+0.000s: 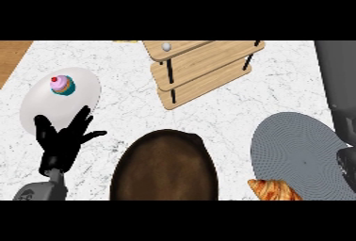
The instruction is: Pick the lemon from the placemat and place it in the tiered shelf
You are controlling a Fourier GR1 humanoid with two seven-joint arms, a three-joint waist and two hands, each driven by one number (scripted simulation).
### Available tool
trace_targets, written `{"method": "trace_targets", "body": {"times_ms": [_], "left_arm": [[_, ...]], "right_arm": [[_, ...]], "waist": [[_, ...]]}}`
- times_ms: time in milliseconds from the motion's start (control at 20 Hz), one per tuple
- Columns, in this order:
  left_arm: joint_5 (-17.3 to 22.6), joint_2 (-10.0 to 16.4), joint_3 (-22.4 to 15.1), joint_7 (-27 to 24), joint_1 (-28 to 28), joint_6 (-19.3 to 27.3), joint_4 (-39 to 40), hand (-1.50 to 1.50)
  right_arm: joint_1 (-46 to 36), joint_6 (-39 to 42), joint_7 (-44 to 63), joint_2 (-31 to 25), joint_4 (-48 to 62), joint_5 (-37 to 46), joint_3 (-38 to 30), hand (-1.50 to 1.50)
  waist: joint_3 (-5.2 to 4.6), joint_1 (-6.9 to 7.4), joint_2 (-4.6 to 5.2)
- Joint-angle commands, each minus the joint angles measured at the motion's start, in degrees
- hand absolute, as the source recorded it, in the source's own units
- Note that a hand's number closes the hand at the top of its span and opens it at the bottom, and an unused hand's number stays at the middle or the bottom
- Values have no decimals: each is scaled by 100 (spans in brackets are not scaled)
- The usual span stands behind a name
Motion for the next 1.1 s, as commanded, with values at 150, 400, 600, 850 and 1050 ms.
{"method": "trace_targets", "body": {"times_ms": [150,400,600,850,1050], "left_arm": [[-220,-138,-148,97,202,164,-27,0],[-203,-183,-119,-39,237,90,73,0],[-53,2,98,104,-88,-41,214,0],[-100,-105,-16,101,303,-26,-17,0],[-169,-155,-123,416,46,114,-189,0]], "right_arm": [[-183,-728,-940,18,1097,420,77,150],[-354,-843,-1101,243,1351,262,-68,150],[-467,-842,-1415,58,1705,323,-111,150],[-588,-765,-1618,45,1990,644,180,150],[-907,-1231,-744,32,2150,-161,-895,-150]], "waist": [[-27,38,32],[-27,-22,10],[-27,-46,13],[-26,-1,10],[-22,6,8]]}}
